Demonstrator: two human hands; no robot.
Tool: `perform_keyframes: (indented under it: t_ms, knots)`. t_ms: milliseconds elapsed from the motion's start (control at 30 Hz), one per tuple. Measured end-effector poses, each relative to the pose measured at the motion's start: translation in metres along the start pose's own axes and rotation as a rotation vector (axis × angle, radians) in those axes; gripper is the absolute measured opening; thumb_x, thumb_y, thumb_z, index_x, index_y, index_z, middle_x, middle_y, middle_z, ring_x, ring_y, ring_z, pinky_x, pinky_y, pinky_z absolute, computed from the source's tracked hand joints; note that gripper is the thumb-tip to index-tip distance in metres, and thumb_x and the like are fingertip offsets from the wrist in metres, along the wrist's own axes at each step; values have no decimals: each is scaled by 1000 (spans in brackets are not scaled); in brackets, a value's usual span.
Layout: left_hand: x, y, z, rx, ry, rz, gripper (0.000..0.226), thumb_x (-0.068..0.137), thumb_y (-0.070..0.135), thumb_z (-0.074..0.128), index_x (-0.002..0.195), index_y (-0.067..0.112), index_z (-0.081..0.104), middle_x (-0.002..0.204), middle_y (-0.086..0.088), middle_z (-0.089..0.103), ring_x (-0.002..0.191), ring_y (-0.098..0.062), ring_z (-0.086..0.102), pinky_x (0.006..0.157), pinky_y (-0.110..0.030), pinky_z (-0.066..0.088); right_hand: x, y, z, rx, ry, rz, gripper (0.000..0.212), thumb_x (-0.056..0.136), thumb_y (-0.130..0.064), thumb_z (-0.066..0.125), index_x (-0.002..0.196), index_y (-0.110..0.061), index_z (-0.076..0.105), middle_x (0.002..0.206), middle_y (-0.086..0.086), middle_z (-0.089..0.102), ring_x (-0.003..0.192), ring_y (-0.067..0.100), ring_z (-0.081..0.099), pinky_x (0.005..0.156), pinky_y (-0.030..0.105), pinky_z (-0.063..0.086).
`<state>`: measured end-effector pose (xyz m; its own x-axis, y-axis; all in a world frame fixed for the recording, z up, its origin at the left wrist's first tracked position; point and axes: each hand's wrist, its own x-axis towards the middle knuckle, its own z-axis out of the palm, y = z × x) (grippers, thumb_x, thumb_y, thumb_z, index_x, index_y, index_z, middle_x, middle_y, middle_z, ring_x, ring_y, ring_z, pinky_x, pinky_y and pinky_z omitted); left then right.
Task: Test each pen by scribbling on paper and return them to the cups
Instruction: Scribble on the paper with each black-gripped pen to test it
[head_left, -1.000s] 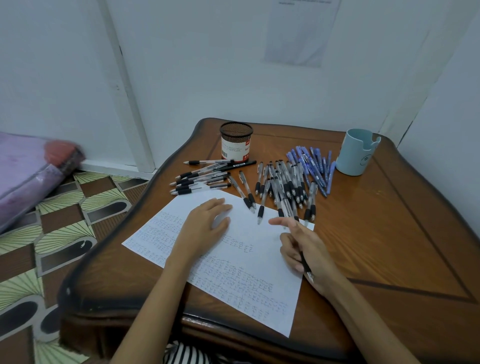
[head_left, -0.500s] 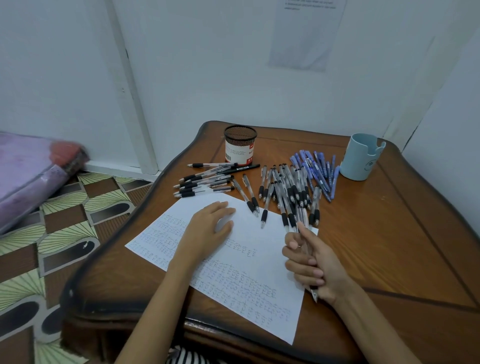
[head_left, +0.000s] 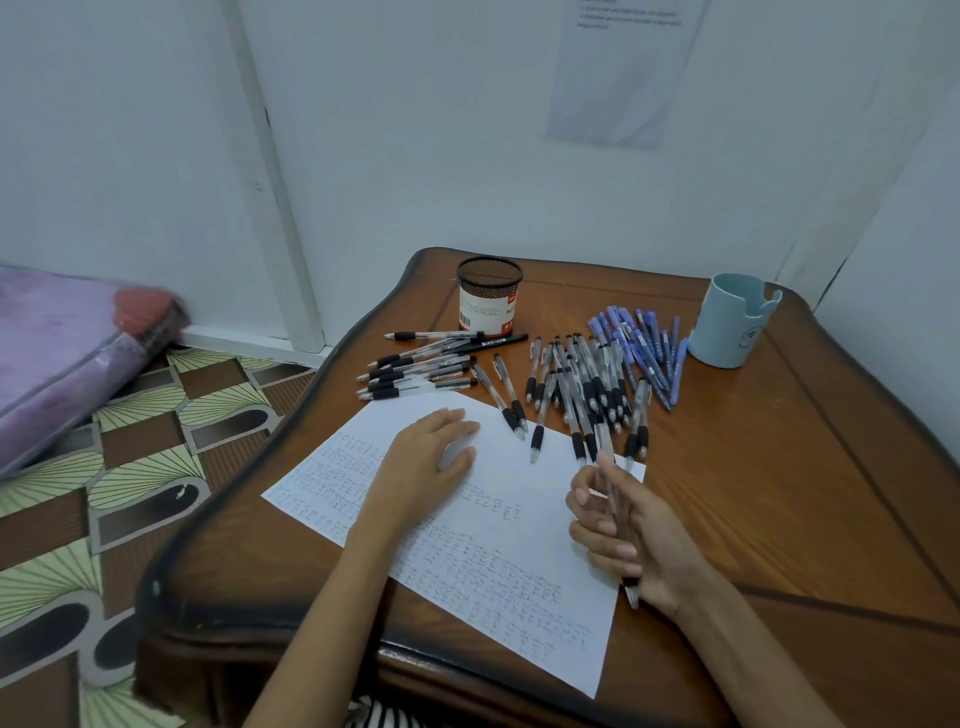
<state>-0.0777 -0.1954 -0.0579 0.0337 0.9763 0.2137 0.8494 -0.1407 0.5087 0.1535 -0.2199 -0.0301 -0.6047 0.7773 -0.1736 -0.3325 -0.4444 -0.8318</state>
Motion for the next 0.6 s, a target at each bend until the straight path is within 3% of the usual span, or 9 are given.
perform_keyframes:
  t_ms: [67,133,200,267,400,467,533,600]
  knots:
    - [0,0,0,-3,-1,-6,38,97,31,46,135,27,50,147,8,40,135,-9,33,112,-29,24,2,-2,3,-144,102,-37,43,86,-50,55,73,-8,56,59,0,37,43,6,35,32,15,30]
    - [0,0,0,-6,-1,-11,38,97,32,46,135,28,49,147,9,39,135,-9,33,112,-29,24,10,-10,9,-358,227,-87,43,86,-48,42,74,-10,60,66,0,42,56,9,42,43,20,39]
    - [1,-1,1,-10,-1,-12,38,97,32,46,135,28,49,147,9,39,135,-8,32,112,-28,24,27,-24,15,-618,332,-120,45,90,-46,38,75,-13,64,72,-2,46,70,10,47,63,26,46]
    - [1,-1,1,-13,0,-13,38,97,33,47,135,29,49,147,10,39,135,-8,32,113,-30,24,48,-39,19,-833,394,-160,45,97,-40,37,77,-13,66,78,-5,53,80,9,50,78,27,42]
    - [1,-2,2,-22,-1,-11,38,97,33,47,134,29,50,147,10,40,135,-8,33,115,-33,27,100,-56,9,-1229,548,-262,37,99,-37,40,81,-14,63,67,-1,53,66,16,52,57,25,34]
    - [1,-2,2,-30,-2,-3,38,97,33,47,135,29,50,147,10,40,135,-8,32,115,-33,27,122,-56,0,-1415,628,-251,23,97,-32,46,96,-13,60,66,-2,51,63,17,51,51,24,31]
    - [1,-2,2,-34,2,-1,38,97,33,46,135,29,50,147,10,39,136,-8,32,115,-33,26,134,-54,-1,-1578,699,-258,25,94,-25,52,116,-13,52,76,-1,55,70,17,53,50,24,32]
    - [0,-2,2,-37,11,3,38,97,32,46,134,28,50,147,10,39,135,-9,32,115,-33,26,141,-49,-2,-1733,738,-345,38,90,-20,56,126,-13,45,103,6,57,93,22,54,65,25,41]
